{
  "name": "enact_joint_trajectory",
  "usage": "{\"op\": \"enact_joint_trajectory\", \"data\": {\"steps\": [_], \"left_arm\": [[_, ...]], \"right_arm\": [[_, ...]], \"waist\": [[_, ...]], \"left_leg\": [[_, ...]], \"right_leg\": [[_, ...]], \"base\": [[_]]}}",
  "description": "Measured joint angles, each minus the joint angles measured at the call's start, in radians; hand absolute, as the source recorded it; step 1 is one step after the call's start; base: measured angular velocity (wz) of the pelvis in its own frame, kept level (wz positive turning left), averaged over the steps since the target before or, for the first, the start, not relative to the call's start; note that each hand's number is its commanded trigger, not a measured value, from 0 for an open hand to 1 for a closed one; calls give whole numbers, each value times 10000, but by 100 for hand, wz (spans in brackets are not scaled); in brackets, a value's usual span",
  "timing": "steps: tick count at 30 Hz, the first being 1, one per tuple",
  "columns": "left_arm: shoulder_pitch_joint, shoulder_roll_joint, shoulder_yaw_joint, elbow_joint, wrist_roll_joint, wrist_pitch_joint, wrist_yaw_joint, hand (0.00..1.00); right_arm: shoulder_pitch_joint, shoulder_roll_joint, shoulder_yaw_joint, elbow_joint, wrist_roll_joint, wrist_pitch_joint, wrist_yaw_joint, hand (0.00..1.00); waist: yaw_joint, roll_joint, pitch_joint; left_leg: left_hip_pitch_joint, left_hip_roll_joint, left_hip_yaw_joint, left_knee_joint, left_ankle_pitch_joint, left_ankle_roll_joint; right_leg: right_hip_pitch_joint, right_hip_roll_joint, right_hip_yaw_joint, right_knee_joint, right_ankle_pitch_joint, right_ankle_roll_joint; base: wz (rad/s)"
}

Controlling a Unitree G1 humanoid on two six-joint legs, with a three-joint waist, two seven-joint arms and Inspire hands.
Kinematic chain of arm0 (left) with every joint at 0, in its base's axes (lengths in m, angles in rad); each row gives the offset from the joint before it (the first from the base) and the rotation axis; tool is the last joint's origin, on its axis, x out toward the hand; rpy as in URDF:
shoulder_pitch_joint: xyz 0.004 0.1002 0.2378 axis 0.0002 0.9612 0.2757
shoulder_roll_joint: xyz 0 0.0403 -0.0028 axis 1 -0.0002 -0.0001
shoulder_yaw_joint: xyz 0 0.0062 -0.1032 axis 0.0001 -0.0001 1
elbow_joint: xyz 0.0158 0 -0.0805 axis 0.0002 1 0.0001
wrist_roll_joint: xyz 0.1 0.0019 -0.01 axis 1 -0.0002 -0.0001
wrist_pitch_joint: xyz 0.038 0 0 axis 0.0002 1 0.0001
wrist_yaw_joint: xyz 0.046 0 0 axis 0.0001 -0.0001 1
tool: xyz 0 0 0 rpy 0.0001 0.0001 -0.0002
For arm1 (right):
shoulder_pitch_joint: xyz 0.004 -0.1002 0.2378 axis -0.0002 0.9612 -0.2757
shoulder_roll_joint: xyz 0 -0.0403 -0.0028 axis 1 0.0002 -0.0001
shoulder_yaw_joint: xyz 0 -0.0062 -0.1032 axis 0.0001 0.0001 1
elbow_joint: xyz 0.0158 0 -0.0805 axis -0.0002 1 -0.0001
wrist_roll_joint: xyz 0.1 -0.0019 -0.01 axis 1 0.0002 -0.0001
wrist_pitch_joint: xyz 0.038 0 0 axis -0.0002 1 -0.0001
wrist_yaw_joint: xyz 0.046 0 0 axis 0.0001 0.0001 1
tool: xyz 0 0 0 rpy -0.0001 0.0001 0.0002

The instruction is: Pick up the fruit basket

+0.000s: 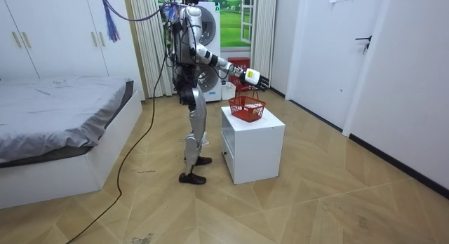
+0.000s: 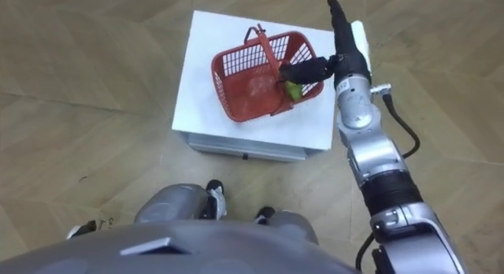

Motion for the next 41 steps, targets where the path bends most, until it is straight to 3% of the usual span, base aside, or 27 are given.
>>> {"op": "enact_joint_trajectory", "data": {"steps": [5, 8, 11, 15, 19, 26, 33, 34, 37, 41], "left_arm": [[28, -3, 3, -148, 15, -15, 145, 0], [42, -81, 196, -390, 13, -92, 182, 0], [34, -177, 404, -596, 9, -255, 329, 0], [67, -254, 449, -767, -1, -370, 343, 0], [260, -270, 496, -980, 24, -357, 376, 0], [407, -376, 852, -1081, 119, -474, 597, 0], [596, -709, 1197, -898, 581, -398, 714, 0], [598, -747, 1197, -892, 750, -276, 698, 0], [622, -800, 1189, -805, 1267, -25, 574, 0], [567, -890, 1191, -778, 1404, 218, 252, 0]], "right_arm": [[142, 11, -319, -53, 17, -109, -491, 0], [378, 55, -728, -572, -113, -131, -739, 0], [711, 63, -1031, -1211, -432, -490, -1062, 0], [1383, 86, -1389, -1123, -669, -773, -1403, 0], [1862, 157, -1447, -476, -459, -775, -1525, 0], [2226, 539, -1497, 4697, -334, -823, -1327, 0], [2620, 639, -1563, 7661, -328, -713, -888, 0], [2620, 679, -1620, 8047, -346, -625, -675, 0], [2536, 771, -1621, 8859, -482, -323, -220, 0], [2368, 823, -1608, 9873, -722, 346, 665, 0]], "waist": [[-249, 126, -1], [-476, 281, -69], [-504, 379, -120], [-616, 409, -109], [-736, 410, -127], [-960, 407, -128], [-1016, 526, -116], [-1024, 495, -146], [-1022, 482, -137], [-1040, 490, -74]], "left_leg": [[532, -29, 122, -258, -1, -3], [841, -65, 131, -414, 0, -5], [1114, -73, 183, -552, -4, -30], [1654, -93, 176, -875, -5, -79], [1892, -114, 183, -1092, 5, -102], [2239, -208, 40, -1269, -18, -133], [2407, -239, -57, -1354, -38, -157], [2399, -254, -114, -1336, -37, -157], [2404, -248, -134, -1299, -44, -171], [2422, -262, -260, -1254, -47, -174]], "right_leg": [[476, 1, 96, -222, 23, 34], [794, 15, 94, -437, 46, 70], [979, 21, 93, -532, 46, 72], [1420, 34, 76, -611, 45, 72], [1588, 46, 119, -702, 39, 82], [2073, 44, -32, -1057, 34, 90], [2244, 46, -82, -1122, 13, 123], [2297, 46, -166, -1177, 13, 123], [2338, 58, -184, -1197, 13, 123], [2442, 54, -377, -1194, 11, 126]], "base": [[-6], [1], [-6], [-1], [-2], [7], [1], [10], [4], [8]]}}
